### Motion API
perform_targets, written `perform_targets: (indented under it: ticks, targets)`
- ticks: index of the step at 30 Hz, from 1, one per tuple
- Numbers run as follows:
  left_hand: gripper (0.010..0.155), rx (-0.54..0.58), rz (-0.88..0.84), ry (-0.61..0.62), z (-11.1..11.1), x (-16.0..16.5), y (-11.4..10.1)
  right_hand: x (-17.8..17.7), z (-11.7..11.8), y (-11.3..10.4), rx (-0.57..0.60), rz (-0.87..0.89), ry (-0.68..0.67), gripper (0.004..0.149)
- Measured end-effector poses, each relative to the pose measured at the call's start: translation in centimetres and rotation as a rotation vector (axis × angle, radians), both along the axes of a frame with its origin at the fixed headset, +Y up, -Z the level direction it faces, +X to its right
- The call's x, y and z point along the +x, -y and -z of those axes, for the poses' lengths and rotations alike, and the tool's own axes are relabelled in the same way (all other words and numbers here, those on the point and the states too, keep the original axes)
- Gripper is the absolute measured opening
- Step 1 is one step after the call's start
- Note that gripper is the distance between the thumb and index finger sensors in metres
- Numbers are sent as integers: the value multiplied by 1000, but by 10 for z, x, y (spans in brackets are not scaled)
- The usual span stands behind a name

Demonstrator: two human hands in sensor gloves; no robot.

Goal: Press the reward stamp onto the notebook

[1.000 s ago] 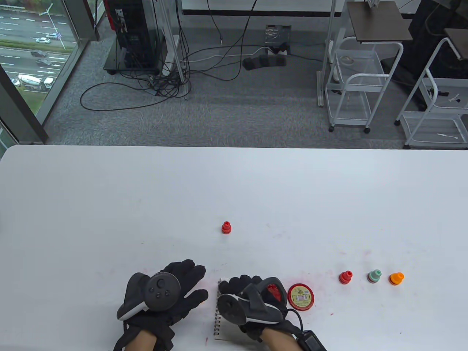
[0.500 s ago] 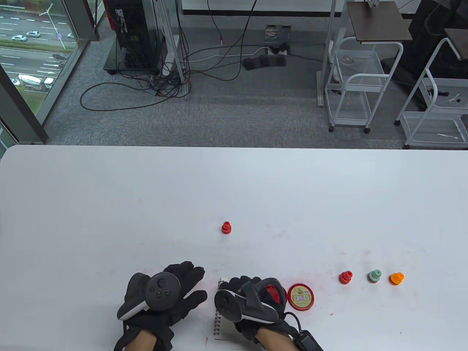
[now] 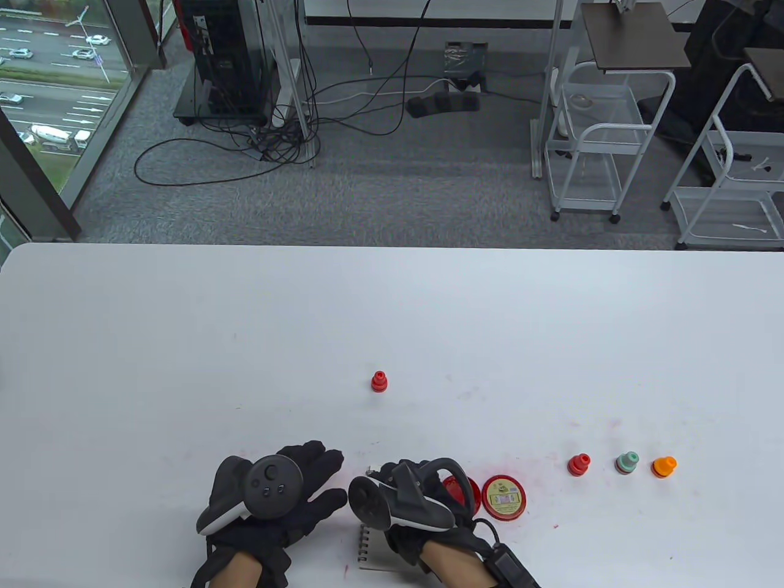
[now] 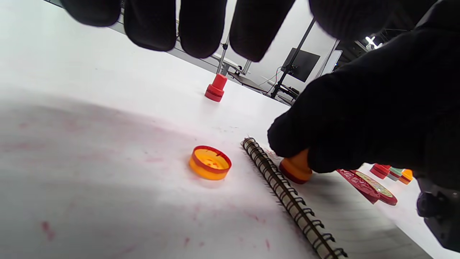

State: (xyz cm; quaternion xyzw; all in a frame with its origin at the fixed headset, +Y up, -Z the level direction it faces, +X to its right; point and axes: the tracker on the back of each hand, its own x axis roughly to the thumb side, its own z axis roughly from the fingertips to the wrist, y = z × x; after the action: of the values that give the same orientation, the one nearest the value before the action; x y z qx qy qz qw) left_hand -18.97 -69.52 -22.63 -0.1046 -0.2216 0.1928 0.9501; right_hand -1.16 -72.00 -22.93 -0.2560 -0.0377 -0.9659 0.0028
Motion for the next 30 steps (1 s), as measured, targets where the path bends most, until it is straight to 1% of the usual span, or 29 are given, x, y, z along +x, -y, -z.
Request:
perform_targets:
  ticks: [6, 10, 12, 13, 15, 16, 18, 20, 21, 22, 23, 24, 25, 30]
  targets:
    - [76, -3, 6, 2, 0, 0, 0, -1, -4, 1, 18, -19, -8, 46]
    - [76, -6, 7, -2, 0, 0, 0, -9, -8, 1, 67, -117, -30, 46]
    - [76, -10, 7, -5, 0, -1, 1, -7, -6, 2, 60, -102, -26, 46]
    - [76, -14, 7, -6, 0, -1, 1, -4, -4, 2, 35, -63, -17, 46]
    - [75, -20, 12, -5, 0, 0, 2, 2, 0, 3, -32, -43, 6, 46]
    - [76, -20, 13, -4, 0, 0, 2, 4, 1, 3, -46, -26, 10, 46]
    - [79, -13, 11, -4, 0, 1, 3, 15, 2, 2, -57, 71, 31, 45]
    - [81, -19, 1, -5, 1, 0, 4, 28, -1, -2, 0, 184, 77, 44]
    - [82, -23, 3, -1, 1, 0, 4, 36, -3, -6, 56, 235, 111, 44]
    - [83, -24, 7, 1, 1, 0, 4, 42, -4, -9, 60, 245, 131, 44]
    - [83, -23, 15, 3, 0, 0, 4, 50, -6, -14, 34, 249, 151, 45]
    - [83, -24, 19, 5, 0, 1, 5, 56, -7, -18, 30, 266, 148, 44]
    - [84, -28, 23, 8, 1, 2, 6, 66, -9, -23, 50, 300, 168, 45]
    - [84, -39, 48, 11, 2, 4, 11, 102, -16, -32, 63, 406, 233, 45]
